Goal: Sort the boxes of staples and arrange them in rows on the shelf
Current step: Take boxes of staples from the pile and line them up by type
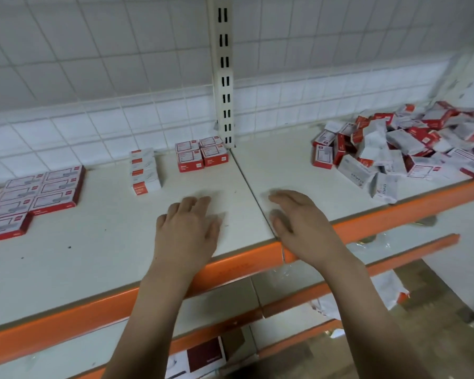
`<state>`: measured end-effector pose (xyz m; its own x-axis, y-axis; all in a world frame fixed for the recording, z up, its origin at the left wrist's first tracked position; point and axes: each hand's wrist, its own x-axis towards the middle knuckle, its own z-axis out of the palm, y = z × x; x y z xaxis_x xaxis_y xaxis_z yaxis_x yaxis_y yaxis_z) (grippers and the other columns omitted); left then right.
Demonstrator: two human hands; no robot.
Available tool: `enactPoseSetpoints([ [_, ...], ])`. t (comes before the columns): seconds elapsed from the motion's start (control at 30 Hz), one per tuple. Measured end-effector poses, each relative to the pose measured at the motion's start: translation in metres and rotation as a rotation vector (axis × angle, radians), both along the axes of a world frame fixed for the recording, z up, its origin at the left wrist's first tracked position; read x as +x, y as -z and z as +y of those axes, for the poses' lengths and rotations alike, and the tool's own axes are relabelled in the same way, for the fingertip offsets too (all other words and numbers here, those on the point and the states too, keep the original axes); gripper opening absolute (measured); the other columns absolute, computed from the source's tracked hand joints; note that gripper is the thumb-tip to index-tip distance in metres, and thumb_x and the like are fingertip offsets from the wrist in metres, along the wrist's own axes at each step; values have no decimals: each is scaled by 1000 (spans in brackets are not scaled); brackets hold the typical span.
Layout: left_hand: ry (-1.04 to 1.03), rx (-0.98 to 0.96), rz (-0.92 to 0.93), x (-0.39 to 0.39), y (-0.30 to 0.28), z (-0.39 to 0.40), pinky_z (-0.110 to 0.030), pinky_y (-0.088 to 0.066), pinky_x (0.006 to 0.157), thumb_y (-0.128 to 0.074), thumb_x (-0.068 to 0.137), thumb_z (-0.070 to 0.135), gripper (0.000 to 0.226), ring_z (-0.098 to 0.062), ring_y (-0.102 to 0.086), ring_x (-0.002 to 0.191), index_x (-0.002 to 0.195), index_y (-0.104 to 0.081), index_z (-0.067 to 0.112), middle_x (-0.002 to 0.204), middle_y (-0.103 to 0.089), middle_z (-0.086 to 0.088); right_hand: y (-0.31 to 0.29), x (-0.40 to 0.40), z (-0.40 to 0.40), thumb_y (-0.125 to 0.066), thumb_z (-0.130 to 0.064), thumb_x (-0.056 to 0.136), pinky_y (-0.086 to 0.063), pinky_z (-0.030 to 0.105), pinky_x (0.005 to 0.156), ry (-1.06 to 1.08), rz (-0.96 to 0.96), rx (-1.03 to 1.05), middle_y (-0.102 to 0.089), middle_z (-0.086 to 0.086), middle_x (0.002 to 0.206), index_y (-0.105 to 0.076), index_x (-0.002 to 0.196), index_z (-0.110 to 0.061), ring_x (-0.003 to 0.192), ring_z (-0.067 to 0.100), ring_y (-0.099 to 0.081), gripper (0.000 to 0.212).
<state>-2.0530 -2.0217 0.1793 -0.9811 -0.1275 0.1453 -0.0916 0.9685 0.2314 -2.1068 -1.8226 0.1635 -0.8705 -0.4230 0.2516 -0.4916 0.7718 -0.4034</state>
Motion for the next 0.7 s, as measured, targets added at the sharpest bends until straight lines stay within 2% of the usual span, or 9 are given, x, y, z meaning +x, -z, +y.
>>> enactPoseSetpoints([
  [0.23, 122, 42, 32, -26, 1, 34, -41, -34, 99, -42, 95, 37, 49, -27, -41, 125, 139, -39, 18, 139, -44, -5, -6, 4, 44, -51, -15, 91, -27, 21, 98, 149, -15, -6, -50, 9, 132, -49, 131, -9, 123, 26, -42, 41],
  [0.4, 205, 60, 15, -47, 4, 80, -39, -32, 101, -39, 95, 38, 49, -25, -38, 128, 140, -36, 20, 142, -41, -3, -3, -3, 89, -53, -12, 88, -34, 25, 89, 233, -13, -16, -54, 11, 121, -52, 128, -8, 110, 28, -49, 40],
  [0.57, 187, 72, 35, -76, 5, 132, -42, -35, 101, -40, 95, 40, 50, -25, -41, 126, 140, -38, 17, 141, -42, -4, -9, -31, 140, -48, -15, 88, -38, 32, 92, 245, 8, -25, -55, 12, 119, -54, 125, -7, 109, 31, -50, 39],
  [0.7, 195, 150, 27, -101, 5, 183, -40, -34, 99, -43, 92, 46, 59, -26, -41, 123, 141, -35, 14, 139, -43, -5, -13, -46, 188, -44, -22, 85, -36, 26, 86, 276, 29, -13, -57, 10, 116, -55, 124, -9, 105, 29, -52, 43],
])
